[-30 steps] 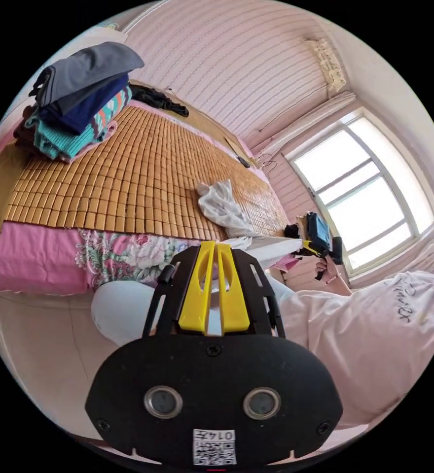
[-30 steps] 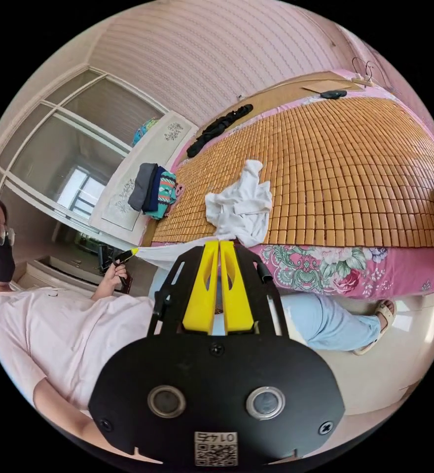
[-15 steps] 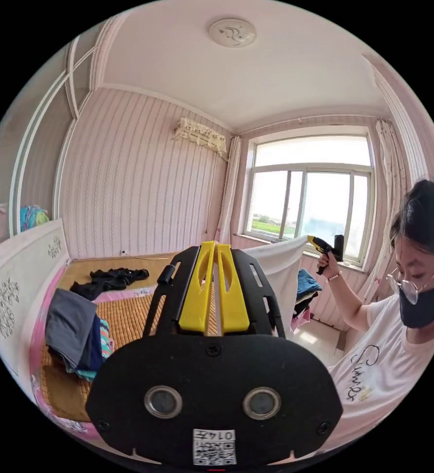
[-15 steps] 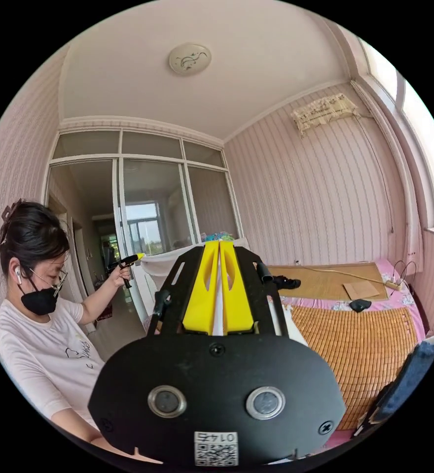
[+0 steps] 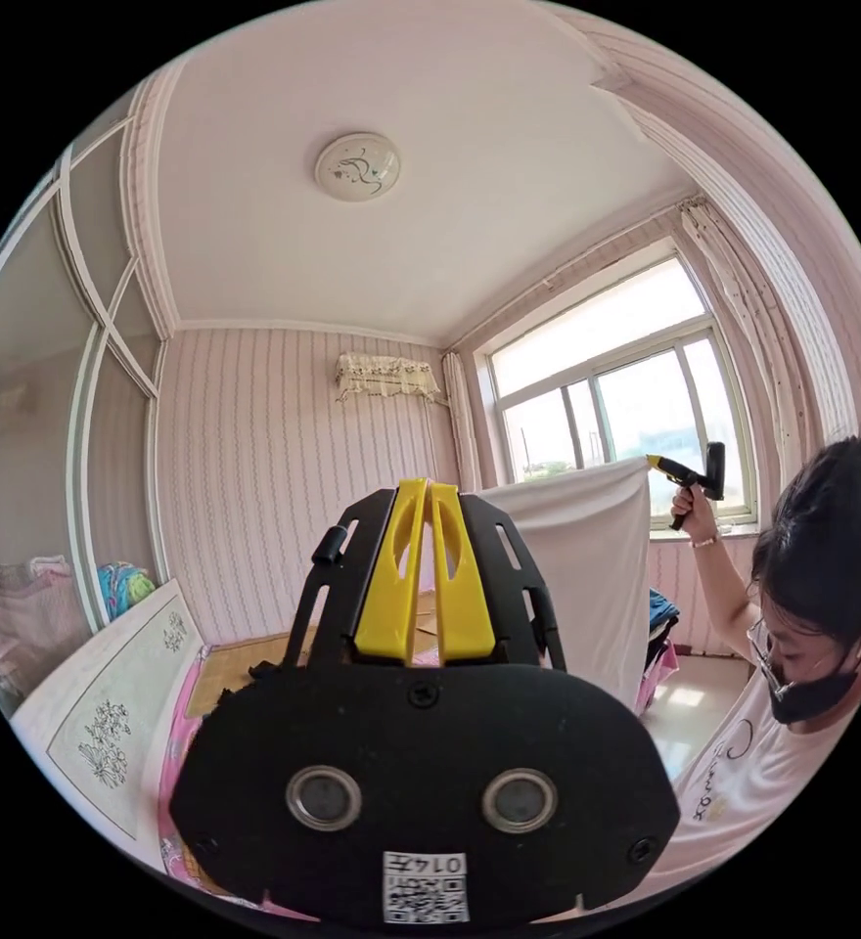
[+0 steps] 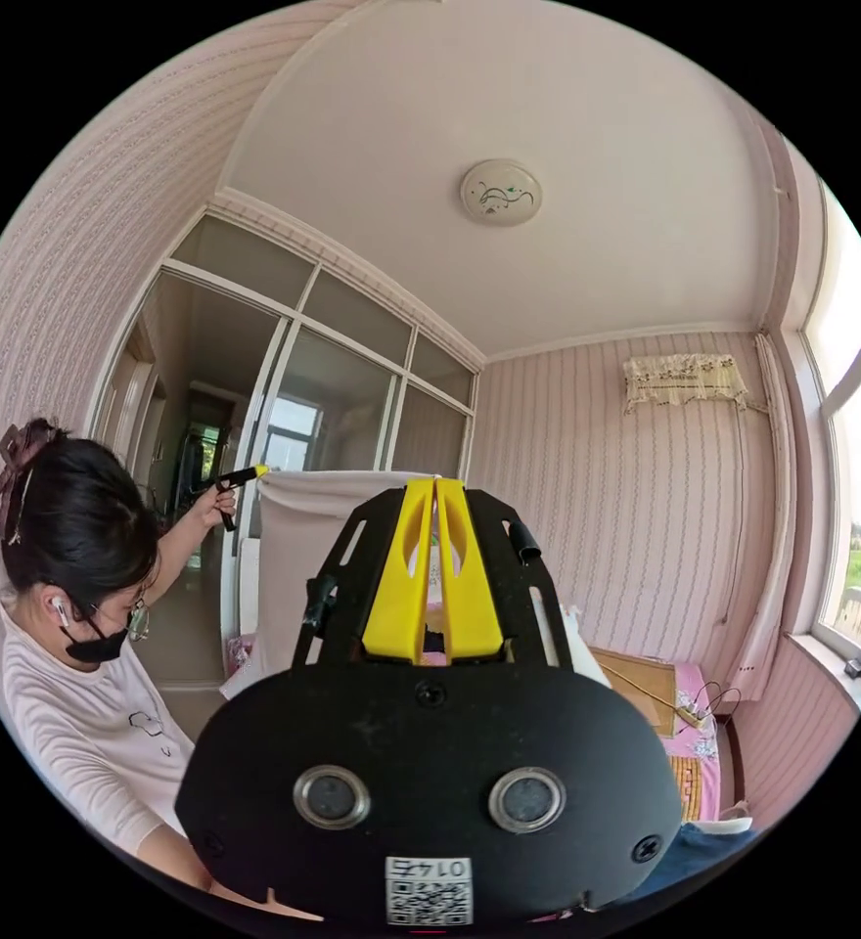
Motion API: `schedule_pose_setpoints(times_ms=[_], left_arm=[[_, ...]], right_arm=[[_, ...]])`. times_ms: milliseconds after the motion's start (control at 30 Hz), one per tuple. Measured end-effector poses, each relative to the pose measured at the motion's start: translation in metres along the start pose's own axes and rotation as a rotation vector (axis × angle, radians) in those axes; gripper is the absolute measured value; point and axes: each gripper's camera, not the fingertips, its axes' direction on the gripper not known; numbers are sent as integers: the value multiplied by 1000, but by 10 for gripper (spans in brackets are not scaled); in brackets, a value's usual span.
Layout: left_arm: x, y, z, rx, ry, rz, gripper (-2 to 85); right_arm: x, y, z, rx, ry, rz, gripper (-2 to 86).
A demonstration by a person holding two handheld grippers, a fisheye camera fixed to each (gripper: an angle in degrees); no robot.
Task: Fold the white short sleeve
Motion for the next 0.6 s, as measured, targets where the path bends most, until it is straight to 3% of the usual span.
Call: schedule_pose_setpoints(times_ms=[133,467,533,600], left_arm=[[-16,8,26,-30,-6,-41,-10],[-132,149,265,-399,-95,-434,-10],[-143,143,295,-404,-118,-459,-10],[-144,109,304,-273,-115,-427,-10]], right_arm=[[28,-2,51,-137,32,36,-3],[190,134,310,-716,146,382,-3],[206,119,328,-668,142,406,-3],[221,79,327,-505,145,401,-3]])
